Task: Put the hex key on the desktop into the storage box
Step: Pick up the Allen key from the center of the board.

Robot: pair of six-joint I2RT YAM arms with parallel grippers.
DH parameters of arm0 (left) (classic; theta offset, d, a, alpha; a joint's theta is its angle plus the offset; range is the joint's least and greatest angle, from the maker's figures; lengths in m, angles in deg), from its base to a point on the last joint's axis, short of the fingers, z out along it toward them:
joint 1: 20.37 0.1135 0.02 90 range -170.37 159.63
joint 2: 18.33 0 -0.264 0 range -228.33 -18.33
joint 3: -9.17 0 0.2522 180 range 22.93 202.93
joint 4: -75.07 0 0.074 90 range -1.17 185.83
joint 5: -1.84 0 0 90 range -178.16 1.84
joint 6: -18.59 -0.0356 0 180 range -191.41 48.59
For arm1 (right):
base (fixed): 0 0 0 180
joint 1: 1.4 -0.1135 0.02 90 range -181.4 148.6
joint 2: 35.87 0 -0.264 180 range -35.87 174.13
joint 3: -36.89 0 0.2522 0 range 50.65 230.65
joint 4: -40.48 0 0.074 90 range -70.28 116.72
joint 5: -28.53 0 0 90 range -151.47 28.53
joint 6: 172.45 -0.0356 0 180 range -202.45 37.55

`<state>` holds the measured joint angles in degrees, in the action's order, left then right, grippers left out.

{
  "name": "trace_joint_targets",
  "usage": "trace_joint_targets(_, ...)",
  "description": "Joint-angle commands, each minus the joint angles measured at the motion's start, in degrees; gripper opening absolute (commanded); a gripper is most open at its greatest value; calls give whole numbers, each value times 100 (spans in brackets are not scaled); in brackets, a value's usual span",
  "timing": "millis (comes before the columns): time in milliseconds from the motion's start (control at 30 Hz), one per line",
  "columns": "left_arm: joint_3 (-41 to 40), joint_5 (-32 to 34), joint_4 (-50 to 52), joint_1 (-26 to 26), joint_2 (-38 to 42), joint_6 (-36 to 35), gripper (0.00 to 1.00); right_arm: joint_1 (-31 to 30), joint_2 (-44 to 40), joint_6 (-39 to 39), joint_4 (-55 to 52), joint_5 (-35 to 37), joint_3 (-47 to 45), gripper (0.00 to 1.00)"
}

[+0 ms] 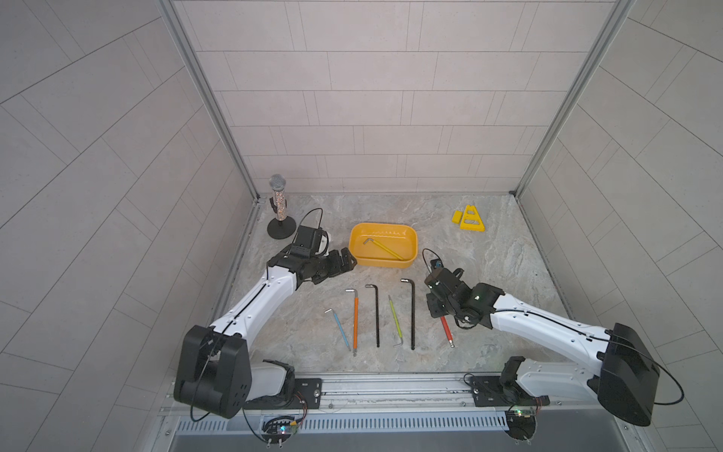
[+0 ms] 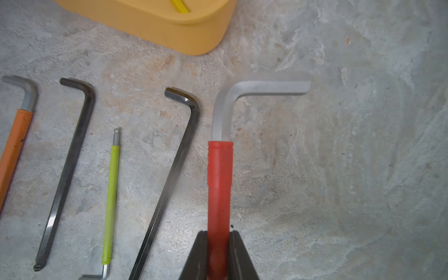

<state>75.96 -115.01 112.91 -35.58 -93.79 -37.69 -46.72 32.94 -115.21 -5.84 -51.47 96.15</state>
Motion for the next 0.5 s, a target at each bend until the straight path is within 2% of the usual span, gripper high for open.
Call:
trace_joint_targets(0, 360, -174, -445, -21, -79, 295, 99, 27, -169, 461, -150, 238, 388, 2)
trace_joint_targets(267, 1303, 2, -471, 0, -705, 111, 99, 328, 58, 1167, -4, -26, 947, 1)
trace_joint_targets(467, 1465, -93, -607, 108, -1135, 97, 99, 659, 583, 1941, 189, -616, 1542, 1)
